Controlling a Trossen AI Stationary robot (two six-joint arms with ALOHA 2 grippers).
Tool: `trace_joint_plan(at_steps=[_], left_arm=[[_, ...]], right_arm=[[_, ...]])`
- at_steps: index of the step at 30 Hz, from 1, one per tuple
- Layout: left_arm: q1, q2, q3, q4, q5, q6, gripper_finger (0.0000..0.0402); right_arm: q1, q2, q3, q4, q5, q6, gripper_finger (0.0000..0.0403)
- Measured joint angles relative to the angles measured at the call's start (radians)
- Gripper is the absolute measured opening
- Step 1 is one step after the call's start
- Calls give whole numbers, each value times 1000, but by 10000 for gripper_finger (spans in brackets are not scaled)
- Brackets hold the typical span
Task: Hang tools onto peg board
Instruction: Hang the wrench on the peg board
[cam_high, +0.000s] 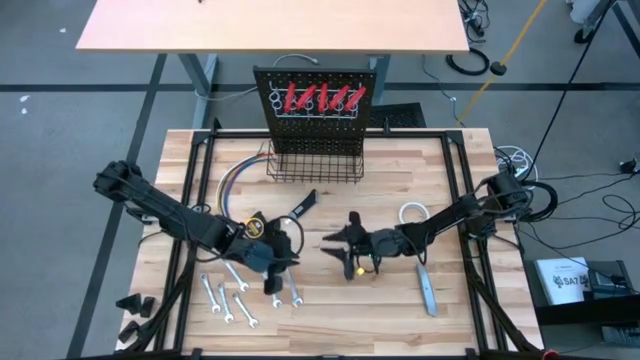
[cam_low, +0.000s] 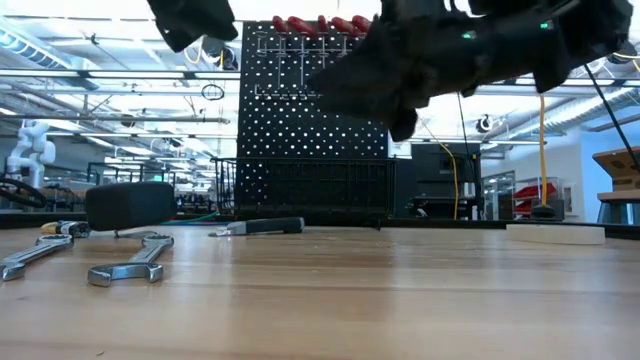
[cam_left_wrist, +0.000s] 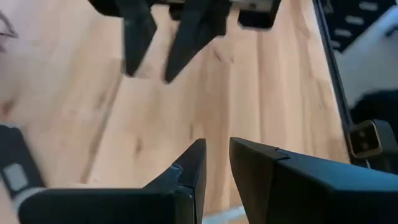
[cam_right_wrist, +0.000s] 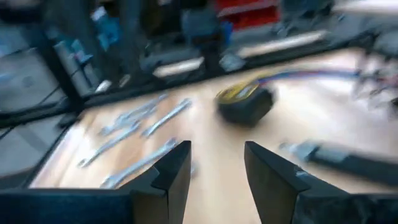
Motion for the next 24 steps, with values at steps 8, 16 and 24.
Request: trace_joint_plan(at_steps=[8,16,24], left_arm=[[-35,25,-3,45,-204,30,77],[-172,40,-163,301,-479,204,77],[-247,-159,-276,324,-672,131,77]], right_arm=[[-43,0,12,-7,-9,30,143],[63,118,247,-436,-105,212,143],[142,436,807,-1018,67,463,141]])
